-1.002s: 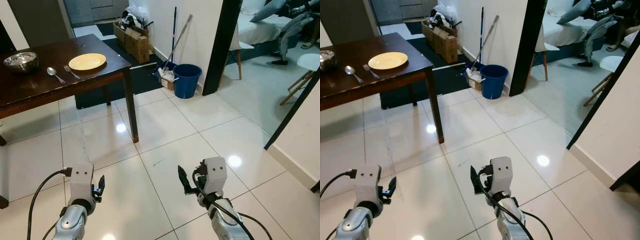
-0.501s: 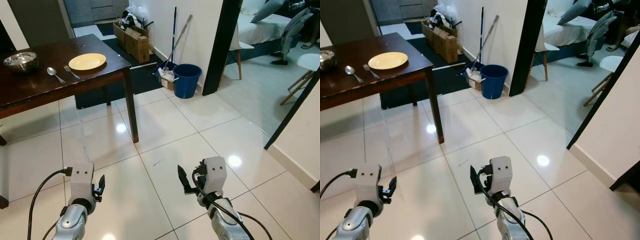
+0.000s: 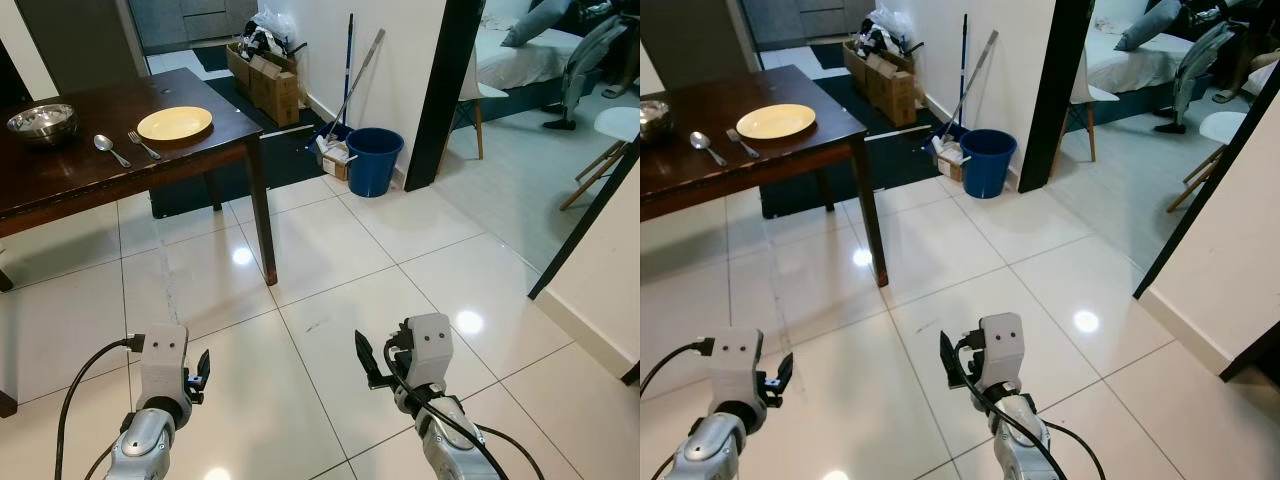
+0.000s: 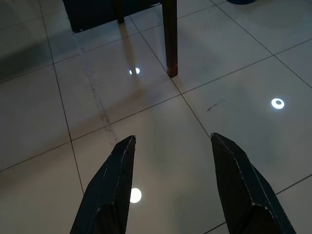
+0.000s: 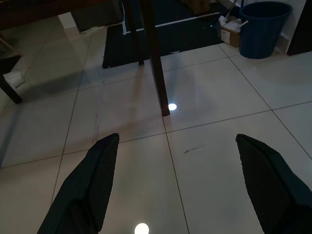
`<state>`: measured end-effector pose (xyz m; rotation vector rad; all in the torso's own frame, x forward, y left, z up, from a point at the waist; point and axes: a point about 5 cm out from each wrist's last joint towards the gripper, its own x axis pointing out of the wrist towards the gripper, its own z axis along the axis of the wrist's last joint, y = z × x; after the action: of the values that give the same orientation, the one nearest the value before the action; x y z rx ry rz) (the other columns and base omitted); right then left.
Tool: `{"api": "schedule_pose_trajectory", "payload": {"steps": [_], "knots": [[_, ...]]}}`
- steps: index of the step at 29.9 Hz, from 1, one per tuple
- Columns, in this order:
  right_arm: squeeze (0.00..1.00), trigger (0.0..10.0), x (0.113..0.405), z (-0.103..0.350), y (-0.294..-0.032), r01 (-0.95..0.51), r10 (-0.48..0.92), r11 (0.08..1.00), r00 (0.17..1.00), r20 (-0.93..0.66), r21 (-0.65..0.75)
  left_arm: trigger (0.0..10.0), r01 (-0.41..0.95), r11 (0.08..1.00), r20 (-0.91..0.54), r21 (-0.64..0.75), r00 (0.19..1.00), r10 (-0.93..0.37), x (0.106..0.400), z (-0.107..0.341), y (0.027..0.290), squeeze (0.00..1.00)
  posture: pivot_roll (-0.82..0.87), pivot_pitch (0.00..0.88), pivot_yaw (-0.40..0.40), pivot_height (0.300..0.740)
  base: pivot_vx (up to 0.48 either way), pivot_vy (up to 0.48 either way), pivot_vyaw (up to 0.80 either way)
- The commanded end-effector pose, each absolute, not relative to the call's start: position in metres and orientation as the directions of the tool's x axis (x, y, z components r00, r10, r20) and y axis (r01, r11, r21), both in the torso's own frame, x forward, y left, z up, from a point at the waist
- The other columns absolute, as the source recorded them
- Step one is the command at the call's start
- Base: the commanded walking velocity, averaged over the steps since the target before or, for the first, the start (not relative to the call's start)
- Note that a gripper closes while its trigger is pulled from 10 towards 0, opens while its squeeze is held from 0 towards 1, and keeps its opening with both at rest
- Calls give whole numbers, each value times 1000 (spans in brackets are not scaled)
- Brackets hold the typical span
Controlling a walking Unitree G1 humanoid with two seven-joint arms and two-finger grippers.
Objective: Setting the table
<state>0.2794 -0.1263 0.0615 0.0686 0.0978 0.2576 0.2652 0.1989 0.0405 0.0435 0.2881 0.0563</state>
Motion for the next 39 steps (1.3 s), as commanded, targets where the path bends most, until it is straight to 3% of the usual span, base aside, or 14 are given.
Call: {"api": "schedule_pose_trajectory", "payload": {"steps": [1,39], "knots": [[0,10000,277,57,-124,-257,266,963,958,-110,83,10000,-48,997,-306,64,950,65,262,36,201,0,8,0,81,740,0,0,0],[0,10000,276,56,-124,-255,264,963,958,-114,84,10000,-48,997,-309,61,949,65,262,36,201,0,8,0,82,740,0,0,0]]}}
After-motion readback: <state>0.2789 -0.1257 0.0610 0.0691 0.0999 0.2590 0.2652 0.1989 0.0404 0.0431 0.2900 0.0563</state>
